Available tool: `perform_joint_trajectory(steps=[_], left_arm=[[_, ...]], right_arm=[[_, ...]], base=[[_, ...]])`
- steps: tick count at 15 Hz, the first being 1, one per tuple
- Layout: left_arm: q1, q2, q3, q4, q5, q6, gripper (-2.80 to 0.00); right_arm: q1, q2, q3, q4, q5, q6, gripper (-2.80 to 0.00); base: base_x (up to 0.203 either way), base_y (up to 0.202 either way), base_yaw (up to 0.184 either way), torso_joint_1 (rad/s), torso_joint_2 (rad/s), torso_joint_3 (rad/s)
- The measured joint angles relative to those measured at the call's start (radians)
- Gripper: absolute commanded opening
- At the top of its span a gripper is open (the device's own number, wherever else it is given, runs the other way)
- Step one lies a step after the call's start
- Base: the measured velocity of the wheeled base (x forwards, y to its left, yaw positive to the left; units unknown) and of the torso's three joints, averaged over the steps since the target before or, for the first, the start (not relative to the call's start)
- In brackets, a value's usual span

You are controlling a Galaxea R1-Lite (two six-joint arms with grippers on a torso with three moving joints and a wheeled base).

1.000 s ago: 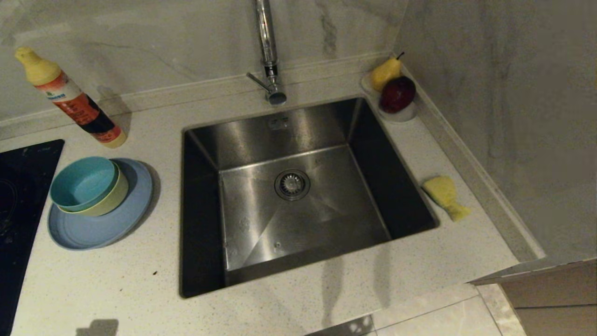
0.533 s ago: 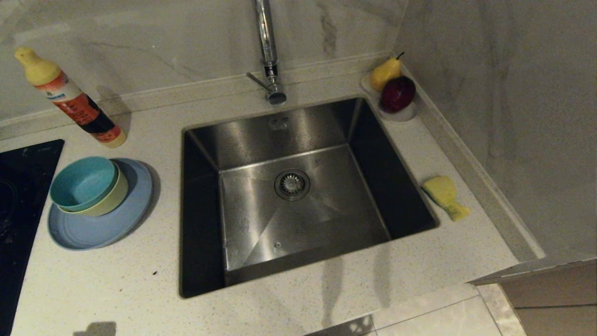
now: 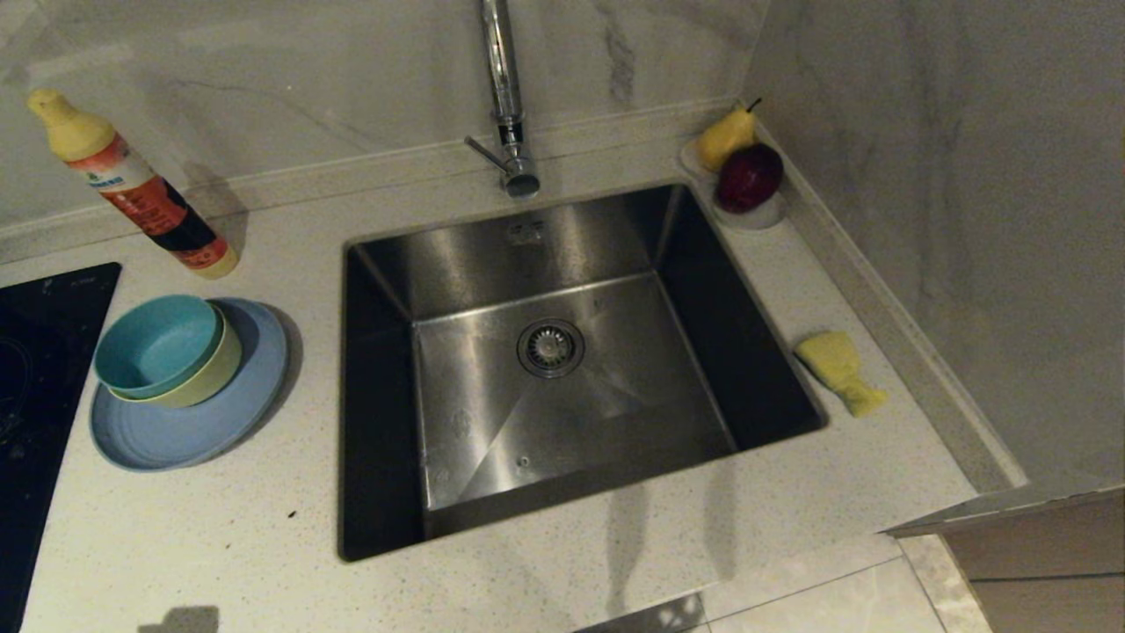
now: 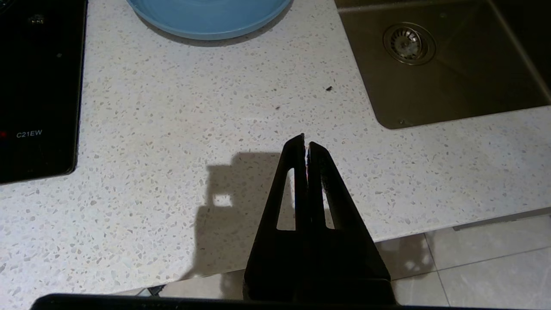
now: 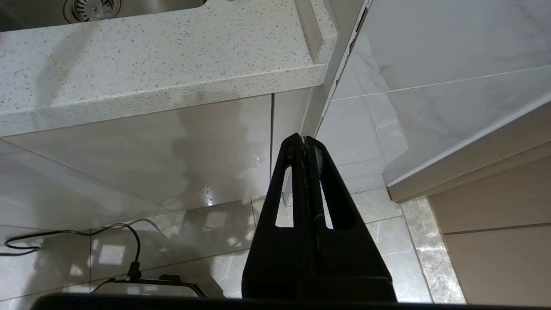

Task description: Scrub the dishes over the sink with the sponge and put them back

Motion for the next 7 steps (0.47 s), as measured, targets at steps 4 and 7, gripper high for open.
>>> perform_joint_trajectory(steps=[4, 7], left_arm=[[0.000, 0.000, 0.000, 0.000, 0.000, 0.000, -2.80], [0.000, 0.000, 0.000, 0.000, 0.000, 0.000, -2.80]], right_arm=[[0.000, 0.000, 0.000, 0.000, -0.002, 0.005, -2.80], [0.000, 0.000, 0.000, 0.000, -0.003, 0.004, -2.80]], base=[[0.000, 0.000, 0.000, 0.000, 0.00, 0.000], [0.000, 0.000, 0.000, 0.000, 0.00, 0.000]])
